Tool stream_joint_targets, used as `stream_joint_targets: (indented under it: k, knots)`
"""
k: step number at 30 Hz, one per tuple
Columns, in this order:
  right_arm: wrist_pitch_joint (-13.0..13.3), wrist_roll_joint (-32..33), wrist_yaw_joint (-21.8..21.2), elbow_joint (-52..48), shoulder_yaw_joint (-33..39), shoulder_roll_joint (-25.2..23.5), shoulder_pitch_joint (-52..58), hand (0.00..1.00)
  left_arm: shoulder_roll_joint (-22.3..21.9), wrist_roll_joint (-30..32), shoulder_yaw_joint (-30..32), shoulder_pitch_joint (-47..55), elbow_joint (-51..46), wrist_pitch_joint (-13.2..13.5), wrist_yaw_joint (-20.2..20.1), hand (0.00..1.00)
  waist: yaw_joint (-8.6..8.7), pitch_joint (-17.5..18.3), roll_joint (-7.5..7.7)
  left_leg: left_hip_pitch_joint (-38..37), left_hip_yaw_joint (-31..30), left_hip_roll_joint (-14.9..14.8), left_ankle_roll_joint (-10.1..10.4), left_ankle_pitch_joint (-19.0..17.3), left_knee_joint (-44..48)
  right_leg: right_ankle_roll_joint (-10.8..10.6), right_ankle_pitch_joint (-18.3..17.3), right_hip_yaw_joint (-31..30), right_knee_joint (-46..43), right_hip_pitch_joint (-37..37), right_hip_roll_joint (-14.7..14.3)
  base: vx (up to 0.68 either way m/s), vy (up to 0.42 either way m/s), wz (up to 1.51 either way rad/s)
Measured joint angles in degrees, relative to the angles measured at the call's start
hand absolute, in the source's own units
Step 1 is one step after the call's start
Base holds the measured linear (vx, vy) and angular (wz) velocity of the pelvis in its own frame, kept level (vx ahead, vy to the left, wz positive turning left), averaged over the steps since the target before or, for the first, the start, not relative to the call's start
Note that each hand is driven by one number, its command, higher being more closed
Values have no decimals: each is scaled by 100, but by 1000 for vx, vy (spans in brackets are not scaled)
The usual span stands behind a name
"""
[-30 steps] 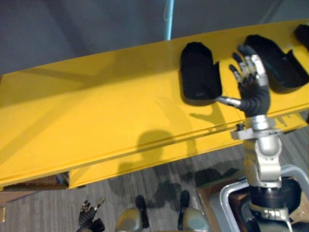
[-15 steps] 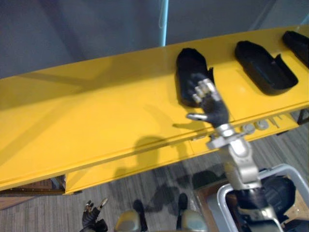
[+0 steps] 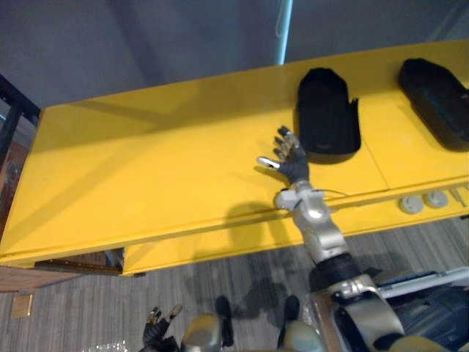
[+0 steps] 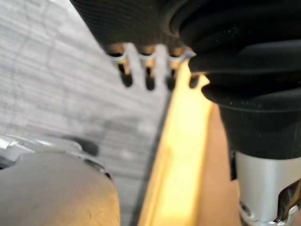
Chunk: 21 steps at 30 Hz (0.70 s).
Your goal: Walk over and take plastic housings, then place them on the shelf
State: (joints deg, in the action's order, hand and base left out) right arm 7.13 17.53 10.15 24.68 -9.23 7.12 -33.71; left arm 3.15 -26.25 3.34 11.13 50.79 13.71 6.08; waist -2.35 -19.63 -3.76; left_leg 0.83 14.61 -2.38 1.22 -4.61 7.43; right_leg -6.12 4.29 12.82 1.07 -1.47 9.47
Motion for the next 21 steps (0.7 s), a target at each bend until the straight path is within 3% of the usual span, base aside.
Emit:
stream_joint_targets:
  k: [5,14,21]
  knots:
    - [106,-153,490,64,153,-23,-88,0,-87,-26,-5,2,-3,5,0,0,-10,-54,-120,-90,-39,14,36,216,-304,0,-4,77,-39,47,-5,-47,-16,7]
    - [263,-259,751,54,204,-53,-93,0,-148,-32,-22,4,-10,9,-14,0,7,-59,-242,-86,-91,-20,81,301,-407,3,-7,120,-29,70,-45,-12,-7,2]
    - [231,-270,745,-102,245,-84,-2,0,-148,-32,-93,2,-16,23,-13,0,7,-58,-280,-181,-5,-20,110,318,-511,3,-7,70,-25,47,-50,3,5,-4]
